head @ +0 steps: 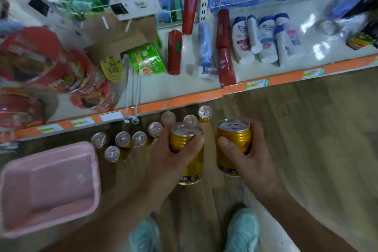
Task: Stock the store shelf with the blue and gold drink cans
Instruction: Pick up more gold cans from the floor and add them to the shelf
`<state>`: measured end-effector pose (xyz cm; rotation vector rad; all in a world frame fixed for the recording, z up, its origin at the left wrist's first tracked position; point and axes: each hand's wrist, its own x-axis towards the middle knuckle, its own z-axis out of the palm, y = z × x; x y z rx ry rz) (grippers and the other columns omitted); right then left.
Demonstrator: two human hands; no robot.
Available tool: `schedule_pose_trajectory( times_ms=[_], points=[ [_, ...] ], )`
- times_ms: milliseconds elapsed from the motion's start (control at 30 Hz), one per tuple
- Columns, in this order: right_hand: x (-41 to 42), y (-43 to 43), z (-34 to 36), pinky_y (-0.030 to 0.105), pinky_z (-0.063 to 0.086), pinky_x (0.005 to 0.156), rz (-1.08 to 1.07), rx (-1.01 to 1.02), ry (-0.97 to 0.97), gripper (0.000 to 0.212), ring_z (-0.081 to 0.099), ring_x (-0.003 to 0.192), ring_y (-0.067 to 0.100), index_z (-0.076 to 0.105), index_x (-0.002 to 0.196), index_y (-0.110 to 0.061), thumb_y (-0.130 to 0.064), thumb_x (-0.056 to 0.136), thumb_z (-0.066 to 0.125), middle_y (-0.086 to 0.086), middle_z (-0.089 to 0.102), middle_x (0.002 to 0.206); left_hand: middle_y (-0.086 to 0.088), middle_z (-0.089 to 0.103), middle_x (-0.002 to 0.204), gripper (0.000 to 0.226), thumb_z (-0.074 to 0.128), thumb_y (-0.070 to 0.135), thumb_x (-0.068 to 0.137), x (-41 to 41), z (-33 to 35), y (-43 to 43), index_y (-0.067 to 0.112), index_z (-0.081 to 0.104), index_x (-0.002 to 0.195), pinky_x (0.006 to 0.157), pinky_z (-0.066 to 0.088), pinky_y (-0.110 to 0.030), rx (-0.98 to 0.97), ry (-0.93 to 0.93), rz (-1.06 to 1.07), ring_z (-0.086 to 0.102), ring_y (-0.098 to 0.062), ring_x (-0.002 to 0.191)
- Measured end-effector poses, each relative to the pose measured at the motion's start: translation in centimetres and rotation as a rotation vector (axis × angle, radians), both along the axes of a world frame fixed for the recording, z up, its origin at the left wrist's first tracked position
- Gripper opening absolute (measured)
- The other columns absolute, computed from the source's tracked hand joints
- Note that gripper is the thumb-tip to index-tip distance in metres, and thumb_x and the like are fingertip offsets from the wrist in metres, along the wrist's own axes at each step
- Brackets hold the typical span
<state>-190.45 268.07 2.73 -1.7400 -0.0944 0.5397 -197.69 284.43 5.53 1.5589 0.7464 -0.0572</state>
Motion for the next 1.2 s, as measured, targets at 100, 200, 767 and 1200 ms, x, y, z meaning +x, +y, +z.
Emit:
schedule_pose_trajectory(
  times_ms=[100, 200, 767, 1200],
  points=[
    [-0.7, -0.8, 7.0, 0.013, 0.052, 0.068, -0.010, 0.015, 0.031, 0.069, 0.067, 0.087, -0.003, 0.049, 0.123, -0.023, -0.051, 0.066, 0.077, -0.024, 0.068, 0.101, 0.046, 0.058, 0.069, 0.022, 0.071, 0.028, 0.090, -0.8, 7.6, -1.7, 0.034, 0.055, 0.104, 0.060, 0.037, 0.005, 0.010, 0.060, -0.045, 0.049, 0.033, 0.068],
    [-0.1, -1.6, 15.4, 0.012, 0.051, 0.069, 0.048, -0.021, -0.002, 0.064, 0.066, 0.089, -0.005, 0.050, 0.124, -0.024, -0.047, 0.072, 0.081, -0.029, 0.067, 0.101, 0.021, 0.070, 0.090, 0.041, 0.074, 0.039, 0.078, -0.3, 14.5, -2.9, 0.027, 0.059, 0.114, 0.065, 0.043, 0.000, -0.031, -0.003, 0.033, 0.062, 0.019, 0.079],
    [3.2, -4.4, 52.1, 0.010, 0.049, 0.067, 0.075, -0.025, -0.113, 0.054, 0.060, 0.086, -0.015, 0.047, 0.129, -0.033, -0.043, 0.084, 0.074, -0.017, 0.061, 0.111, 0.027, 0.067, 0.099, 0.052, 0.075, 0.059, 0.074, 1.3, 51.3, -8.6, 0.037, 0.053, 0.116, 0.078, 0.059, -0.025, 0.057, -0.250, 0.203, 0.068, 0.001, 0.093],
    [6.2, 2.2, 60.4, 0.018, 0.056, 0.063, 0.181, -0.022, -0.203, 0.059, 0.063, 0.100, 0.007, 0.041, 0.133, -0.034, -0.047, 0.085, 0.072, -0.015, 0.057, 0.114, 0.019, 0.062, 0.109, 0.054, 0.070, 0.054, 0.077, 3.5, 58.3, -0.3, 0.036, 0.048, 0.123, 0.071, 0.055, -0.016, 0.136, -0.367, 0.206, 0.066, 0.002, 0.096]
  ],
)
